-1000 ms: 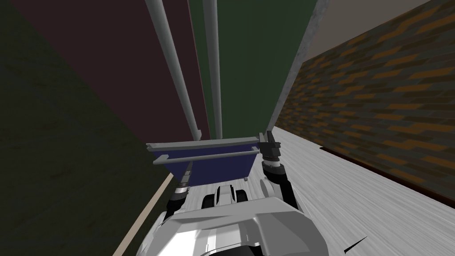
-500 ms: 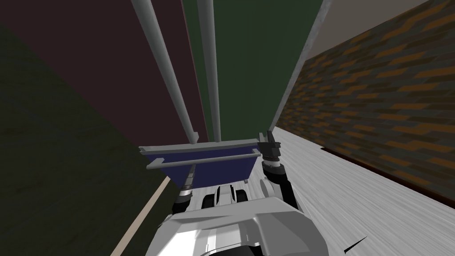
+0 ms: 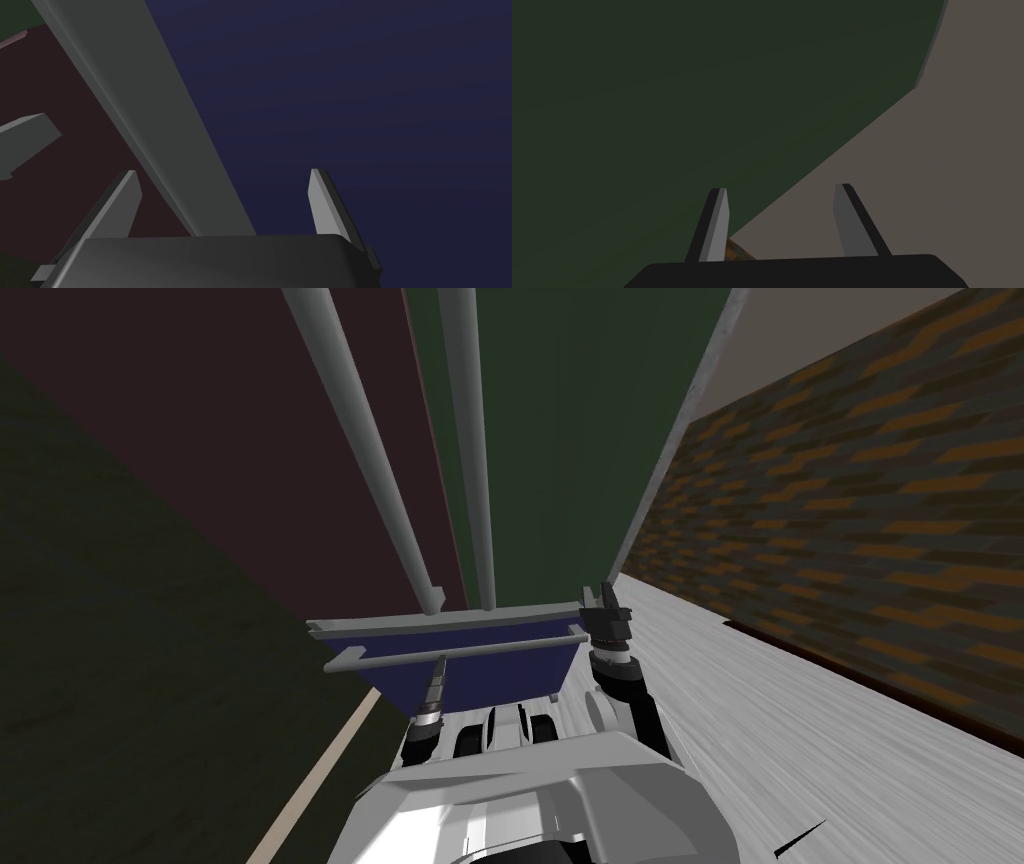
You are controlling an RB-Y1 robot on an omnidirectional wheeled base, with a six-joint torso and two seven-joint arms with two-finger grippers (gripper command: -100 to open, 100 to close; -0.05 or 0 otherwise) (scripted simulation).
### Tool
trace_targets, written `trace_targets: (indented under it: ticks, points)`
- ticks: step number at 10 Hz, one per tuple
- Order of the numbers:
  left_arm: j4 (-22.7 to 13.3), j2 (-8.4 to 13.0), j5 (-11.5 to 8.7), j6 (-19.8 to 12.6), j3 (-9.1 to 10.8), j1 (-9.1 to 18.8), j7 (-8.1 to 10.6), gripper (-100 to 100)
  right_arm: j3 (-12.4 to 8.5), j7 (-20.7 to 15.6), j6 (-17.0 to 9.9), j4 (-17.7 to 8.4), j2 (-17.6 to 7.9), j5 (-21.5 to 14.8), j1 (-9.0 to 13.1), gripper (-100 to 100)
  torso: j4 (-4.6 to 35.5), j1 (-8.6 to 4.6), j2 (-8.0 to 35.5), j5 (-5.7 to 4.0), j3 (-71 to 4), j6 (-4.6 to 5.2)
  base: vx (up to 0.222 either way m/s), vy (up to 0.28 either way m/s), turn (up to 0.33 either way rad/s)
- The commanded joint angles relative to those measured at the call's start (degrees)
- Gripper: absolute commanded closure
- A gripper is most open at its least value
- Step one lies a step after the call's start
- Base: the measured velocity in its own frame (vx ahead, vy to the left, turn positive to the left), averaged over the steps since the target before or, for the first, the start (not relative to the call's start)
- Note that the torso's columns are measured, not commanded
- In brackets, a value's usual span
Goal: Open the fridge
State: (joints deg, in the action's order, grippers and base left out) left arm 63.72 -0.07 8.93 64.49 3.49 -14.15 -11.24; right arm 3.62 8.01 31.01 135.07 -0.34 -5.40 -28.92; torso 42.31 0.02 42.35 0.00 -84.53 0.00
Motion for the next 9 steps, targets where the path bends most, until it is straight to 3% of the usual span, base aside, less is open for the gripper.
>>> trace_targets:
  ticks: [1, 3, 4, 5, 9]
  points:
    - [1.7, 0.2, -0.1, -3.0, 0.06, 1.3, 0.30, -100, 0.0, 0.0, 0.0, 0.0, 0.0, 0.0, 0.0, 0, 0.0, -0.02, 0.0, 0.00, 0.0, 0.00, -0.009, -0.009, 0.008]
    - [2.9, 0.4, -0.1, -5.3, 0.17, 2.5, 0.55, -100, 0.0, 0.0, 0.0, 0.0, 0.0, 0.0, 0.0, 0, 0.0, -0.03, -0.1, -0.01, 0.0, 0.00, -0.010, -0.011, 0.010]
    - [2.1, 0.4, -0.2, -4.3, 0.20, 2.3, 0.45, -100, 0.0, 0.0, 0.0, 0.0, 0.0, 0.0, 0.0, 0, 0.0, -0.02, -0.1, -0.01, -0.1, 0.00, -0.003, -0.005, 0.001]
    - [1.4, 0.1, 0.0, -2.4, 0.03, 0.9, 0.24, 100, 0.0, 0.0, 0.0, 0.0, 0.0, 0.0, 0.0, 0, 0.0, 0.00, -0.1, 0.00, -0.1, -0.01, 0.013, 0.010, -0.020]
    - [0.0, -0.2, 0.1, 0.5, -0.10, -0.6, -0.07, 100, 0.0, 0.0, 0.0, 0.0, 0.0, 0.0, 0.0, 0, -0.7, 0.38, -0.8, 0.39, -0.3, 0.00, 0.005, 0.009, -0.007]
